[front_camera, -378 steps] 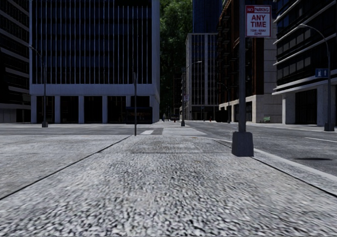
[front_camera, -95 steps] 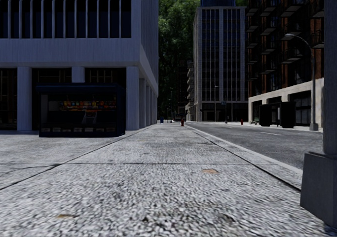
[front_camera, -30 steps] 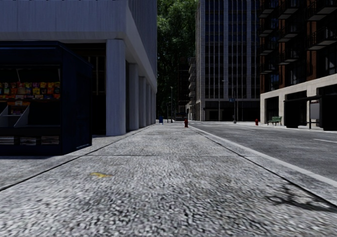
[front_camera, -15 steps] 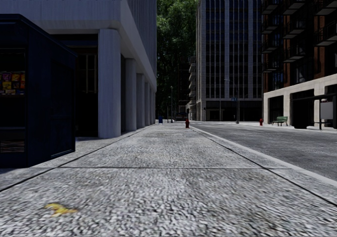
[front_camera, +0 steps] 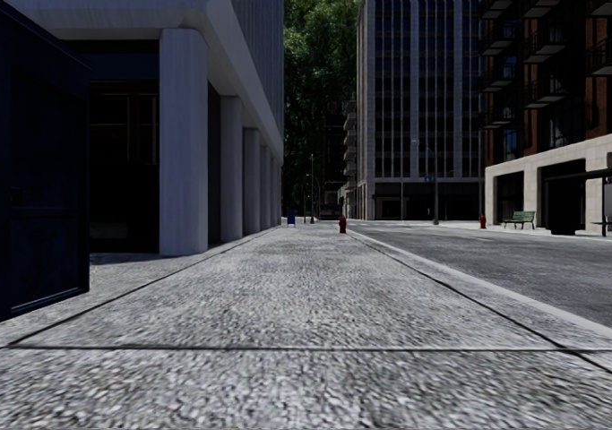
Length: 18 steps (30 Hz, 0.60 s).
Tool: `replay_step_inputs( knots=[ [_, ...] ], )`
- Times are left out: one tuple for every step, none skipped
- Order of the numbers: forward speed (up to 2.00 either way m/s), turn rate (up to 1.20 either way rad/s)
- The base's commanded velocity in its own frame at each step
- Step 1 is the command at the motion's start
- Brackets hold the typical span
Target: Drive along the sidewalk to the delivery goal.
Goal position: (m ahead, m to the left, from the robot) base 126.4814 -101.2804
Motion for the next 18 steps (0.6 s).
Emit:
replay_step_inputs(
  knots=[
    [2.00,0.00],
    [2.00,0.00],
    [2.00,0.00],
    [2.00,0.00],
    [2.00,0.00],
    [2.00,0.00],
    [2.00,0.00],
    [2.00,0.00],
    [2.00,0.00],
    [2.00,0.00],
    [2.00,0.00],
    [2.00,0.00],
    [2.00,0.00],
    [2.00,0.00],
    [2.00,0.00],
    [2.00,0.00],
    [2.00,0.00],
    [2.00,0.00]
  ],
)
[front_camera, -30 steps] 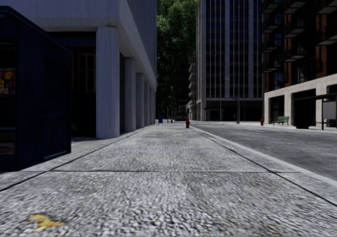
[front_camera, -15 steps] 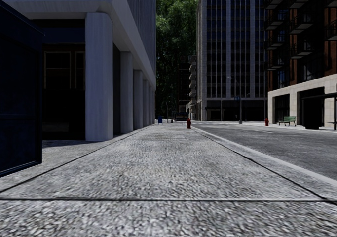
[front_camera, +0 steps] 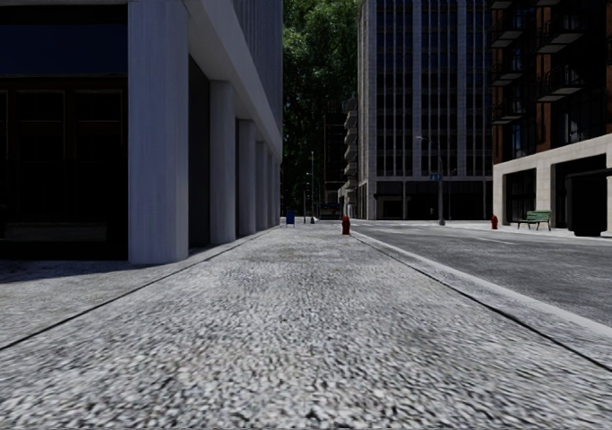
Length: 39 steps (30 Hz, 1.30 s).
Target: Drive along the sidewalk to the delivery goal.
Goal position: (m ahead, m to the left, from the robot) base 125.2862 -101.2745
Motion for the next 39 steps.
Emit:
replay_step_inputs(
  knots=[
    [2.00,0.00],
    [2.00,0.00],
    [2.00,0.00],
    [2.00,0.00],
    [2.00,0.00],
    [2.00,0.00],
    [2.00,0.00],
    [2.00,0.00],
    [2.00,0.00],
    [2.00,0.00],
    [2.00,0.00],
    [2.00,0.00],
    [2.00,0.00],
    [2.00,0.00],
    [2.00,0.00],
    [2.00,0.00],
    [2.00,0.00],
    [2.00,0.00],
    [2.00,0.00],
    [2.00,0.00],
    [2.00,0.00],
    [2.00,0.00],
    [2.00,0.00],
    [2.00,0.00],
    [2.00,0.00],
    [2.00,0.00],
    [2.00,0.00],
    [2.00,0.00],
    [2.00,0.00],
    [2.00,0.00],
    [2.00,0.00],
    [2.00,0.00],
    [2.00,0.00],
    [2.00,0.00],
    [2.00,0.00],
    [2.00,0.00],
    [2.00,0.00],
    [2.00,0.00],
    [2.00,0.00]
  ],
)
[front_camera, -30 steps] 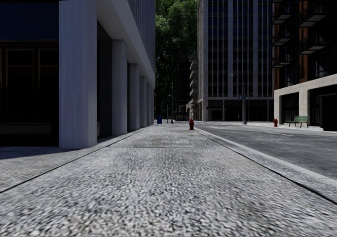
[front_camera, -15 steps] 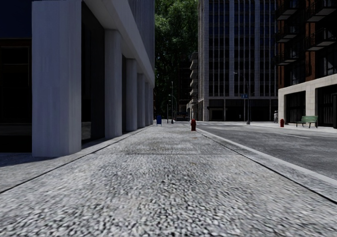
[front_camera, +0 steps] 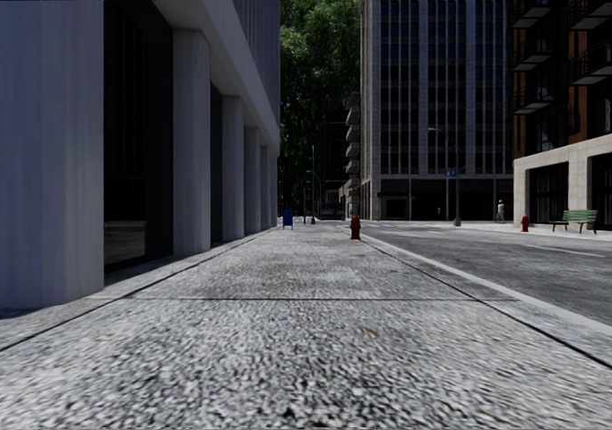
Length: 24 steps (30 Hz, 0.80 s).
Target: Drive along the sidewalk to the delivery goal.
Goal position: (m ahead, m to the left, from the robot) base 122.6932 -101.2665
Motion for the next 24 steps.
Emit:
replay_step_inputs(
  knots=[
    [2.00,0.00],
    [2.00,0.00],
    [2.00,0.00],
    [2.00,0.00],
    [2.00,0.00],
    [2.00,0.00],
    [2.00,0.00],
    [2.00,0.00],
    [2.00,0.00],
    [2.00,0.00],
    [2.00,0.00],
    [2.00,0.00],
    [2.00,0.00],
    [2.00,0.00],
    [2.00,0.00],
    [2.00,0.00],
    [2.00,0.00],
    [2.00,0.00],
    [2.00,0.00],
    [2.00,0.00],
    [2.00,0.00],
    [2.00,0.00],
    [2.00,0.00],
    [2.00,0.00]
  ],
)
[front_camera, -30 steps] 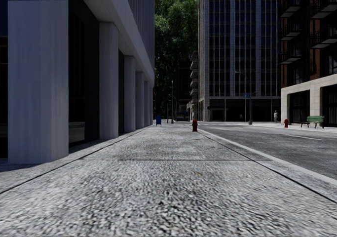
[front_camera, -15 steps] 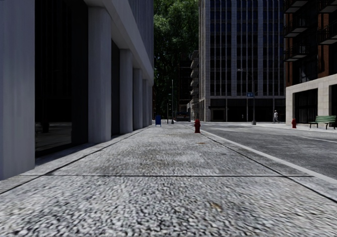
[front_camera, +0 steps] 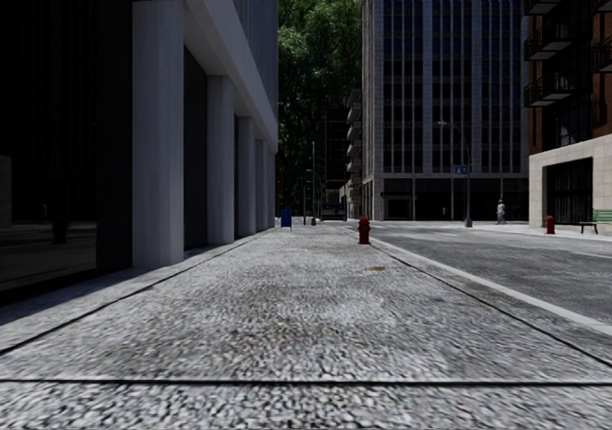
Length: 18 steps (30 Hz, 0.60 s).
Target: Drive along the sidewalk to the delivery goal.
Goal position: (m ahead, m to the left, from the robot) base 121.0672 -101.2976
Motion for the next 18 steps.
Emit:
replay_step_inputs(
  knots=[
    [2.00,0.00],
    [2.00,0.00],
    [2.00,0.00],
    [2.00,0.00],
    [2.00,0.00],
    [2.00,0.00],
    [2.00,0.00],
    [2.00,0.00],
    [2.00,0.00],
    [2.00,0.00],
    [2.00,0.00],
    [2.00,0.00],
    [2.00,0.00],
    [2.00,0.00],
    [2.00,0.00],
    [2.00,0.00],
    [2.00,0.00],
    [2.00,0.00]
  ],
)
